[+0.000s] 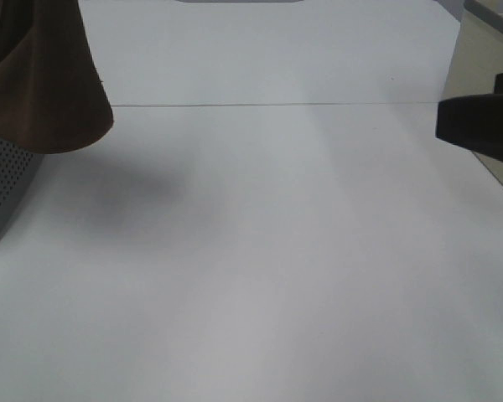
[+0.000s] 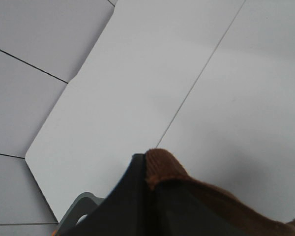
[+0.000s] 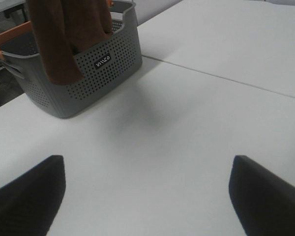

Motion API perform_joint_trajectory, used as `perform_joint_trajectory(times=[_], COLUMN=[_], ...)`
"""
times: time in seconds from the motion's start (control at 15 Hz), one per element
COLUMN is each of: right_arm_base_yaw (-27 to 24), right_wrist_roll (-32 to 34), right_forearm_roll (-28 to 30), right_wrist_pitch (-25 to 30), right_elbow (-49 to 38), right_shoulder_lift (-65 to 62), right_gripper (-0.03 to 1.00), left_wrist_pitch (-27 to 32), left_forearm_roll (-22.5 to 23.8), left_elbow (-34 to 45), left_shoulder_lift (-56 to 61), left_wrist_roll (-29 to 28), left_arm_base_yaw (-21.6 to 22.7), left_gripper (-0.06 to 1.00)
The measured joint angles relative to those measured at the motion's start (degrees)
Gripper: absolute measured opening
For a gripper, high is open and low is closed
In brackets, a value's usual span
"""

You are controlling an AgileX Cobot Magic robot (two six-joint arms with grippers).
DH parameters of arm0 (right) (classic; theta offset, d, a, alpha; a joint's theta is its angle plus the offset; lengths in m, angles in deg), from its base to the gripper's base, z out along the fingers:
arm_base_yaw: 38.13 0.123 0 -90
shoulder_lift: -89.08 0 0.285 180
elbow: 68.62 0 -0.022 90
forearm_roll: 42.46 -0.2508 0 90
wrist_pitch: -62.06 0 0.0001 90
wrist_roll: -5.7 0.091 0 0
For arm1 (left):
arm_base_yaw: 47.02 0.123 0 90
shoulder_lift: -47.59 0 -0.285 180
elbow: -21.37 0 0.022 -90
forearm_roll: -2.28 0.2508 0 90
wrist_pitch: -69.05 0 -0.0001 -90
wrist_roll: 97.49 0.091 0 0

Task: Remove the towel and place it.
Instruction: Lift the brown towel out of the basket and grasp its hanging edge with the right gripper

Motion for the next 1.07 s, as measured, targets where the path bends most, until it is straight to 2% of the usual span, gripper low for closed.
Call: perform_joint_trajectory(times=[0.07, 0.2, 0.33, 0.47, 0.73, 1.07], right_arm_base_yaw=[0.00, 0.00, 0.23, 2.52, 15.47, 18.11], right_wrist_roll=[-11.57, -20.11, -25.15, -27.62, -30.19, -32.03], right_forearm_roll=[-6.70, -12.38, -16.04, -17.53, -19.48, -19.65], right_wrist_pitch=[2.92, 6.65, 10.03, 10.20, 6.36, 6.30], right_elbow=[0.63, 2.52, 5.67, 8.14, 18.96, 24.06], right_shoulder_lift=[8.02, 15.58, 24.18, 29.22, 42.28, 48.07], right_gripper=[0.86, 0.86, 0.86, 0.85, 0.85, 0.85], left_wrist_pitch=[-0.06, -0.63, -3.27, -5.33, -8.31, -9.00], left_forearm_roll=[-0.29, -0.40, -0.40, -0.57, -1.83, -3.04], left_elbow=[0.00, 0.00, 0.00, 0.00, 0.00, 0.00], left_shoulder_lift=[-1.95, -3.61, -4.76, -5.16, -6.02, -6.02], left_wrist_roll=[-0.46, -0.57, -0.57, -1.09, -3.61, -4.64], left_arm_base_yaw=[-1.26, -2.52, -4.07, -5.27, -7.22, -7.22], left_gripper=[0.00, 0.00, 0.00, 0.00, 0.00, 0.00])
